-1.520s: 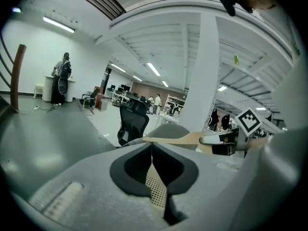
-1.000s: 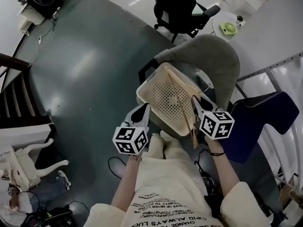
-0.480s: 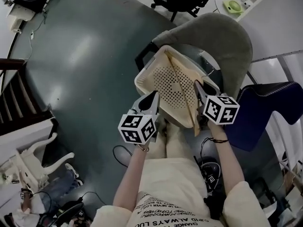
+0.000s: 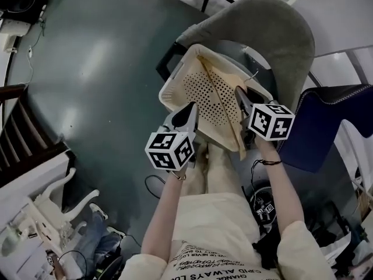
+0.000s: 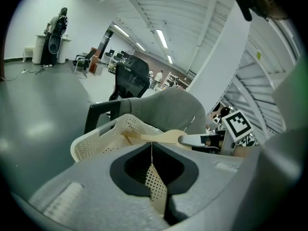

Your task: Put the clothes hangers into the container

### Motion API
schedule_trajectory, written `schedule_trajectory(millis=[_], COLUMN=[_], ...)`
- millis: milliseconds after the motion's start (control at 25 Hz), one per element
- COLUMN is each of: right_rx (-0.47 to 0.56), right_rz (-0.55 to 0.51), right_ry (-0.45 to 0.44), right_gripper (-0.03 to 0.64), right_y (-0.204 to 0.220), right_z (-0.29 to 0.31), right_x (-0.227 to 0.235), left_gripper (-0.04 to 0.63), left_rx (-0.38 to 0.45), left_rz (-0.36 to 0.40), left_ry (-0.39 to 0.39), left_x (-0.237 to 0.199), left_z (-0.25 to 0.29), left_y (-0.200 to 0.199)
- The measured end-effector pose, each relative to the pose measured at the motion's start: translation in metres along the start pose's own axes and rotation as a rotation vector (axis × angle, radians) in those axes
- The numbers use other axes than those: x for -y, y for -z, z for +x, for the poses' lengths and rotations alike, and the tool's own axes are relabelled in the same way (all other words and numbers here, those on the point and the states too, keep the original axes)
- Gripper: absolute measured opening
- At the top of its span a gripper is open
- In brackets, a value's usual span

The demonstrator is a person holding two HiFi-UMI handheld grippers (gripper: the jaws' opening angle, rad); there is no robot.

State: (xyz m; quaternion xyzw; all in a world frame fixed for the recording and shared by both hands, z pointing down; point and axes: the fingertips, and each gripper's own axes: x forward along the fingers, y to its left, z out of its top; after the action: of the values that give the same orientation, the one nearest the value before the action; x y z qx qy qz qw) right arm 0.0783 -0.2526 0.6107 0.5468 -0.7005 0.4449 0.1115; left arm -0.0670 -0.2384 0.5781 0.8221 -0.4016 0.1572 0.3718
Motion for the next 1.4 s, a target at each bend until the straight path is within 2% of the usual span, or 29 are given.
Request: schedule_trajectory(millis=[360,720,1080,1400], right_rx=[-0.005,0.039,0.071,0.041], right_rz=[0.035,0.142,0.247,0.293], right_ry=[-0.001,-0.008,0.058,0.108], right_gripper=[0.055,0.055,0.069,0.085], right_y=[0.003,0.005,0.009,0.018], right_z=[0.015,0.015,0.013,0.017], right_x=[0.008,0.029,0.059,0.075], left_gripper=[0.023,0.023,0.023,0.023], left_rx=[-0.005,-0.017,-0.047,-0.057], left_rz=[-0.018,-0.014,0.002,0.005], left_ry=[0.034,0.06,0.082,0.093], left_x=[0.004,0.003,0.012,0.016], left_z=[0.018,0.032,0.043,0.05], left_y=[0.001,0.007,0.016,0.02])
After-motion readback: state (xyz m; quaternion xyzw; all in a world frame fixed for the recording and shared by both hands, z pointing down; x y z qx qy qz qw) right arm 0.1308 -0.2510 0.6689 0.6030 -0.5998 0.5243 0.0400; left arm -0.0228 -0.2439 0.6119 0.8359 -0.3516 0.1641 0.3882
